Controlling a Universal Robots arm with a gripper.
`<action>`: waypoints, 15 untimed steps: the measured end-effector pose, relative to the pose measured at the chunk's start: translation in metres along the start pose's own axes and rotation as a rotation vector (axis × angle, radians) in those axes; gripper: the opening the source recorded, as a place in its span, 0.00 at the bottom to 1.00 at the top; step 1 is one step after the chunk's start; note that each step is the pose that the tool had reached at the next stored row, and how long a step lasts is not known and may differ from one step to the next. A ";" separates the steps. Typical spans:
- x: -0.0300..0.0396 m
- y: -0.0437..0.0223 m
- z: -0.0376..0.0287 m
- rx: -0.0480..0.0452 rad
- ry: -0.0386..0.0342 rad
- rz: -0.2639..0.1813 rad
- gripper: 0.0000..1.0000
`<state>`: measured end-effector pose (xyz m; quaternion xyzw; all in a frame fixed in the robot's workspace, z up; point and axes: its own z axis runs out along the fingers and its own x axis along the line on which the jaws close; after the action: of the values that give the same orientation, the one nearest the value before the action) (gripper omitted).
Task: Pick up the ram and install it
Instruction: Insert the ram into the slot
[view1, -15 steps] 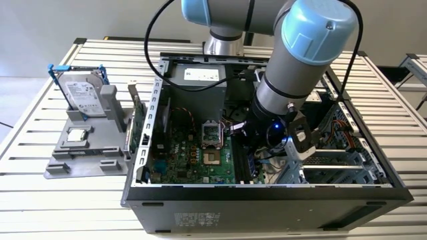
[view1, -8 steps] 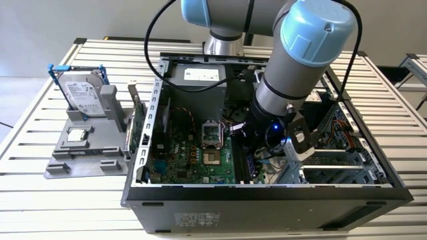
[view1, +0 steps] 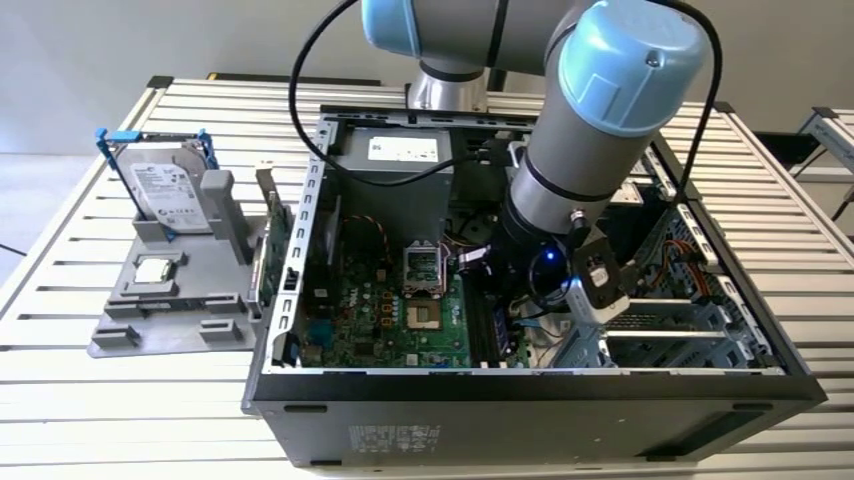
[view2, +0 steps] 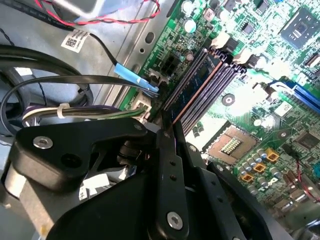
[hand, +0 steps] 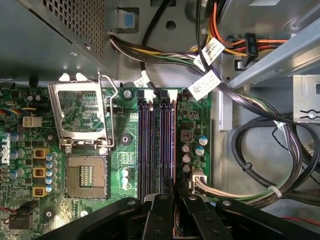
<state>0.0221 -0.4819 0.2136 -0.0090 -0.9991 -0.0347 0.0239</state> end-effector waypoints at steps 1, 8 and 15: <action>0.0000 0.0000 0.0001 0.0000 0.0000 0.000 0.00; 0.0000 0.0000 0.0008 -0.0003 0.0000 0.000 0.00; -0.0001 0.0000 0.0013 -0.0002 0.0000 0.000 1.00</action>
<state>0.0221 -0.4819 0.2123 -0.0090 -0.9991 -0.0348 0.0238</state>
